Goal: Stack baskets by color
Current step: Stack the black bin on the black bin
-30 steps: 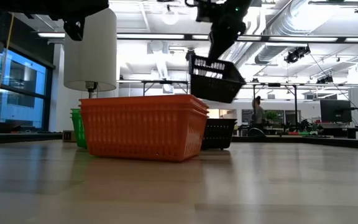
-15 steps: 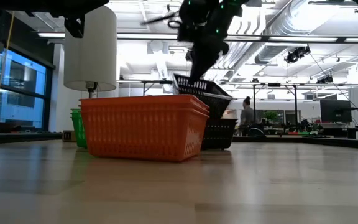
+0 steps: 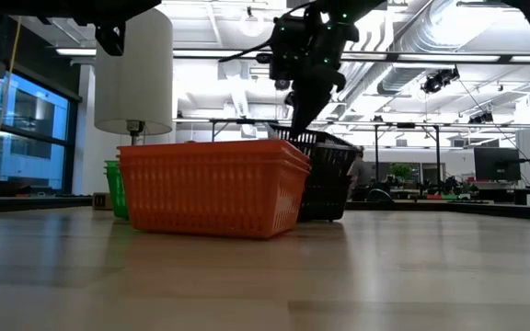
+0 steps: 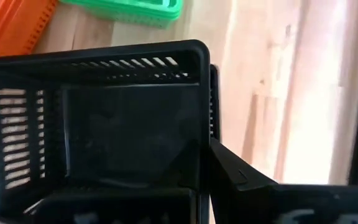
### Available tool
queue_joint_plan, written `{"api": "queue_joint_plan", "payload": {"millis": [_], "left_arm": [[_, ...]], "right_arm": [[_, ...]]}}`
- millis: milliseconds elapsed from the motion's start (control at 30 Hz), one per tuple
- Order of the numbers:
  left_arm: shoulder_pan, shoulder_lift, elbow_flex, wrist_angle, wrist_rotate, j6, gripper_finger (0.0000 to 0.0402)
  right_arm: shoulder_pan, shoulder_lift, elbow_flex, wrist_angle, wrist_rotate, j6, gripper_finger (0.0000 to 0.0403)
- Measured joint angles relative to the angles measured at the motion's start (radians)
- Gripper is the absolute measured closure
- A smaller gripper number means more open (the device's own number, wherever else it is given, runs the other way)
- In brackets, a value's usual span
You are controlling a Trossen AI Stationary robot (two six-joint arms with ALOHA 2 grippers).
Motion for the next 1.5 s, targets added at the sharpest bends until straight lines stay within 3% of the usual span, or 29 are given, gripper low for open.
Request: {"api": "queue_joint_plan", "payload": {"millis": [333, 633, 767, 900, 1067, 1167, 1333, 1500], "left_arm": [[0.0, 0.0, 0.0, 0.0, 0.0, 0.0, 0.0401], [0.0, 0.0, 0.0, 0.0, 0.0, 0.0, 0.0401], [0.0, 0.0, 0.0, 0.0, 0.0, 0.0, 0.0401], [0.0, 0.0, 0.0, 0.0, 0.0, 0.0, 0.0401], [0.0, 0.0, 0.0, 0.0, 0.0, 0.0, 0.0401], [0.0, 0.0, 0.0, -0.006, 0.0, 0.018, 0.0401], [0.0, 0.0, 0.0, -0.01, 0.0, 0.025, 0.0401], [0.0, -0.004, 0.0, -0.017, 0.001, 0.027, 0.0401]], "right_arm": [[0.008, 0.061, -0.001, -0.009, -0.003, 0.002, 0.0401], [0.009, 0.068, -0.001, -0.01, 0.0, 0.058, 0.0366], [0.016, 0.068, -0.001, -0.02, 0.08, 0.06, 0.0322], [0.022, 0.068, -0.001, 0.0, 0.158, 0.106, 0.0254], [0.018, 0.05, -0.001, -0.011, 0.16, 0.115, 0.0174], [0.005, 0.029, 0.0, -0.07, 0.157, 0.129, 0.0153], [-0.024, -0.046, -0.001, -0.124, 0.143, 0.171, 0.018], [-0.038, -0.231, -0.206, 0.073, 0.059, 0.203, 0.0299]]}}
